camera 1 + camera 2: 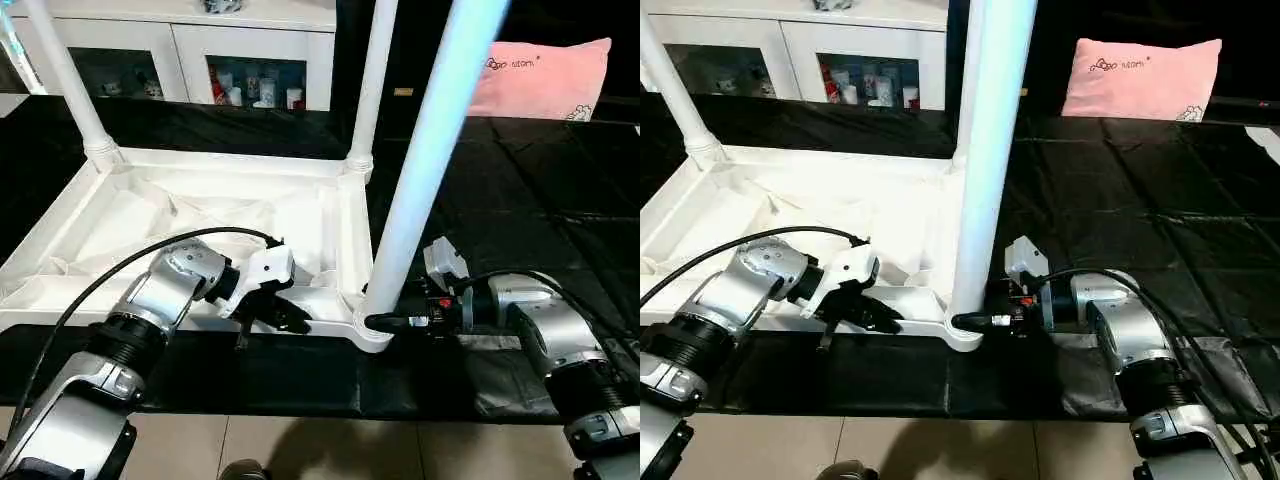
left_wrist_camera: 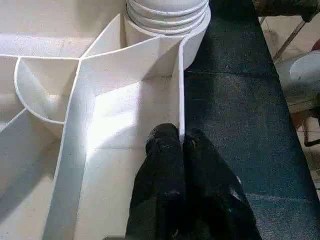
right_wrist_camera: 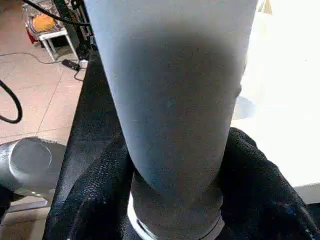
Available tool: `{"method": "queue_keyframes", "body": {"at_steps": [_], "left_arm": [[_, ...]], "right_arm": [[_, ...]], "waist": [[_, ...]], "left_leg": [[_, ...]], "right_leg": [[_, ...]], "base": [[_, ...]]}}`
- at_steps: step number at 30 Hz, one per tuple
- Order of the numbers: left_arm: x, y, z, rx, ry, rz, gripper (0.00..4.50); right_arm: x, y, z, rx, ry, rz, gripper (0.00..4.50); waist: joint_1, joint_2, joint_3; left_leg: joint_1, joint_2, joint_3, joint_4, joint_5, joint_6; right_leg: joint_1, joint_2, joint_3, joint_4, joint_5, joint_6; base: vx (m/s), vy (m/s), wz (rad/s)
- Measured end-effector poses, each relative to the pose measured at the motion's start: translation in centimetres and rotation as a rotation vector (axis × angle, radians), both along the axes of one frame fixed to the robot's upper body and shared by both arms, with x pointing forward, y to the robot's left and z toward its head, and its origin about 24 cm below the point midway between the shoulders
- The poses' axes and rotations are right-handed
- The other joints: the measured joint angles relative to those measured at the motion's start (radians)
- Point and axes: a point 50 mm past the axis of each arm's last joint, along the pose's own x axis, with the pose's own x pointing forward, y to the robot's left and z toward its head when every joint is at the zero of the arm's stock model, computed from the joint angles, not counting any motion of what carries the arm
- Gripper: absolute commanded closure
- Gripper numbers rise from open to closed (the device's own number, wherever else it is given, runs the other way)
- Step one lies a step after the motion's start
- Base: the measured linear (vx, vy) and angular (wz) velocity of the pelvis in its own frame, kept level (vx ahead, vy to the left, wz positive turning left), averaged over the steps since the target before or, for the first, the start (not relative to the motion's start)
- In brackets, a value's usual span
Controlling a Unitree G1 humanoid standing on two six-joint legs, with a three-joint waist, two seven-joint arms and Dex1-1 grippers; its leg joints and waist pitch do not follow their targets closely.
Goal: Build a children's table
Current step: Rotate leg to tighten
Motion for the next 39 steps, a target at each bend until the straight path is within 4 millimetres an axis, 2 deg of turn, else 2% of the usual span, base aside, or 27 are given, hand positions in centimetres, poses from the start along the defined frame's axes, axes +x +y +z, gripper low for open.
{"method": "queue_keyframes", "body": {"at_steps": [9,13,16,19,22,25,28,32,33,39], "left_arm": [[-0.1,0.0,0.1,-0.005,-0.001,0.004,4.5],[0.0,-0.1,-0.2,-0.022,0.013,0.06,4.5],[0.6,-0.6,-0.5,-0.04,-0.006,0.189,4.5],[1.7,-1.8,-0.7,-0.05,-0.023,0.336,4.5],[2.3,-3.2,-1.0,-0.068,-0.032,0.425,4.5],[3.7,-4.4,-1.0,-0.069,-0.065,0.591,4.5],[4.2,-5.6,-1.0,-0.077,-0.081,0.651,4.5],[4.4,-6.1,-0.9,-0.077,-0.094,0.685,4.5],[4.5,-6.0,-0.9,-0.076,-0.094,0.688,4.5],[4.6,-5.7,-0.9,-0.067,-0.102,0.686,4.5]], "right_arm": [[0.0,0.1,0.2,0.0,-0.005,0.002,2.43],[0.1,0.4,0.0,0.008,0.009,-0.044,2.43],[0.8,0.5,-0.4,0.015,0.015,-0.196,2.43],[2.2,1.0,-1.0,0.036,0.012,-0.443,2.43],[3.4,1.3,-1.1,0.038,0.011,-0.608,2.43],[5.6,3.5,-0.9,0.034,0.021,-0.862,2.43],[6.5,4.1,-0.7,0.016,0.024,-0.976,2.43],[6.9,4.7,-0.5,0.011,0.026,-1.036,2.43],[7.0,4.8,-0.5,0.011,0.027,-1.046,1.88],[6.8,5.3,-0.6,0.042,0.022,-1.036,1.31]], "waist": [[-0.001,0.0,0.0],[-0.003,0.0,0.0],[-0.011,-0.001,0.0],[-0.038,-0.001,-0.001],[-0.062,-0.002,-0.001],[-0.079,-0.002,-0.001],[-0.08,-0.002,-0.001],[-0.079,-0.002,-0.001],[-0.08,-0.002,-0.001],[-0.086,-0.003,-0.001]], "left_leg": [[0.0,0.0,0.0,0.0,0.0,0.0],[0.001,0.0,0.0,0.0,0.0,0.0],[0.004,0.0,0.0,0.001,0.002,-0.002],[0.004,0.0,0.0,0.002,0.003,-0.003],[0.003,0.0,0.0,0.001,0.003,-0.003],[0.004,0.0,-0.002,0.0,0.006,-0.007],[0.003,0.0,-0.002,-0.003,0.006,-0.007],[0.002,-0.001,-0.002,-0.004,0.005,-0.005],[0.002,-0.001,-0.002,-0.004,0.005,-0.005],[0.003,-0.001,-0.001,-0.004,0.005,-0.005]], "right_leg": [[0.0,0.0,0.0,0.0,0.0,0.0],[0.0,0.0,0.0,0.001,0.0,0.0],[0.002,0.0,0.001,0.003,0.001,0.0],[0.002,0.0,0.001,0.001,0.0,0.004],[0.002,0.0,0.001,0.001,0.002,0.003],[0.001,0.002,0.0,0.004,0.003,0.001],[0.0,0.002,0.0,0.001,0.003,0.0],[0.0,0.002,0.0,-0.001,0.004,-0.001],[0.0,0.002,0.0,-0.001,0.004,-0.001],[0.0,0.002,0.001,-0.001,0.004,-0.001]], "base": [[0.0,0.0,0.0],[0.0,0.0,0.0],[0.0,0.0,0.0],[0.0,0.0,0.0],[0.0,0.0,0.0],[0.0,0.0,0.0],[0.0,0.0,0.0],[0.0,0.0,0.0],[0.0,0.0,0.0],[0.0,0.0,0.0]]}}
